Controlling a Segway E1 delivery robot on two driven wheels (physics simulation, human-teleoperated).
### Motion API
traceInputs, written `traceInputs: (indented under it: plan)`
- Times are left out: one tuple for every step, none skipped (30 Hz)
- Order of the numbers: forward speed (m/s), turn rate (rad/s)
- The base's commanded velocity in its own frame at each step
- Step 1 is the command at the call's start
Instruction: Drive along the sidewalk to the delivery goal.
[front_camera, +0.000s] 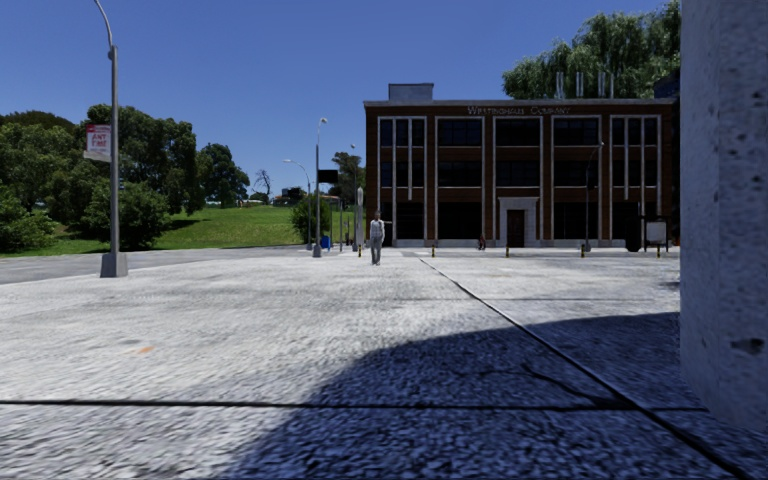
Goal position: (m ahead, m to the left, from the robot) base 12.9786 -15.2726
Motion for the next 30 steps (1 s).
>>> traceInputs:
  plan:
    - [2.0,0.0]
    - [2.0,0.0]
    - [2.0,0.0]
    - [2.0,0.0]
    - [2.0,-0.13]
    - [2.0,-0.26]
    - [2.0,-0.33]
    - [2.0,-0.33]
    - [2.0,-0.36]
    - [2.0,-0.36]
    - [2.0,-0.37]
    - [2.0,-0.37]
    - [2.0,-0.37]
    - [2.0,-0.38]
    - [2.0,-0.38]
    - [2.0,-0.41]
    - [2.0,-0.41]
    - [2.0,-0.46]
    - [2.0,-0.48]
    - [2.0,-0.48]
    - [2.0,-0.48]
    - [2.0,-0.48]
    - [2.0,-0.48]
    - [2.0,-0.48]
    - [2.0,-0.48]
    - [2.0,-0.48]
    - [2.0,-0.48]
    - [2.0,-0.48]
    - [2.0,-0.48]
    - [2.0,-0.48]
